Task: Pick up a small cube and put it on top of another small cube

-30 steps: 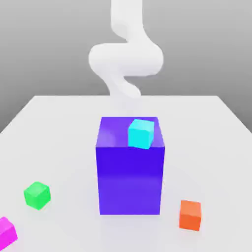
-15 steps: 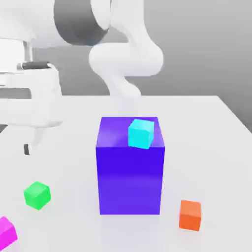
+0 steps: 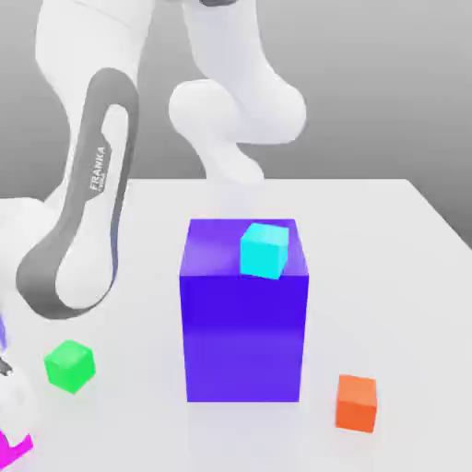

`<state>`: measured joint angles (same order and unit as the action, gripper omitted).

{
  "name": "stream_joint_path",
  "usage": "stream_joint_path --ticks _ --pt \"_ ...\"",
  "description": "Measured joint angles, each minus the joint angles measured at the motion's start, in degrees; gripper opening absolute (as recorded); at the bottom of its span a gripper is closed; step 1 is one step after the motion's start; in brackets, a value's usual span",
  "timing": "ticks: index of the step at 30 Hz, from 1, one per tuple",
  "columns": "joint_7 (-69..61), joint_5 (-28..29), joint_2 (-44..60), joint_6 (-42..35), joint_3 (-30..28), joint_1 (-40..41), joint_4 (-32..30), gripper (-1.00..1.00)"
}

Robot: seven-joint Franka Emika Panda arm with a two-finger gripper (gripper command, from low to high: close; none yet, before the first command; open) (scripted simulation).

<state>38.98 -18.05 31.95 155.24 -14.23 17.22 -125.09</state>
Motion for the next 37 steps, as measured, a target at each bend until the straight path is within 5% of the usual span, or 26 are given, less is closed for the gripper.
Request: stream_joint_path --ticks 10,19,29,34,35,37 --pt "2.16 3.06 -6.52 -4.82 -2.89 -2.15 -1.74 -1.0" --pt "-3.78 3.31 -18.66 -5.45 -3.47 -0.85 -13.67 -1.0" --pt "-0.98 17.16 -31.71 -2.55 -5.74 1.08 -27.44 -1.0" --pt "-6.47 10.03 -22.79 6.06 -1.94 2.68 -27.58 -1.0" --pt "-7.27 8.94 -21.58 7.15 -1.12 3.24 -27.5 1.0" --pt "-7.27 8.95 -21.58 7.15 -1.12 3.24 -27.5 1.0"
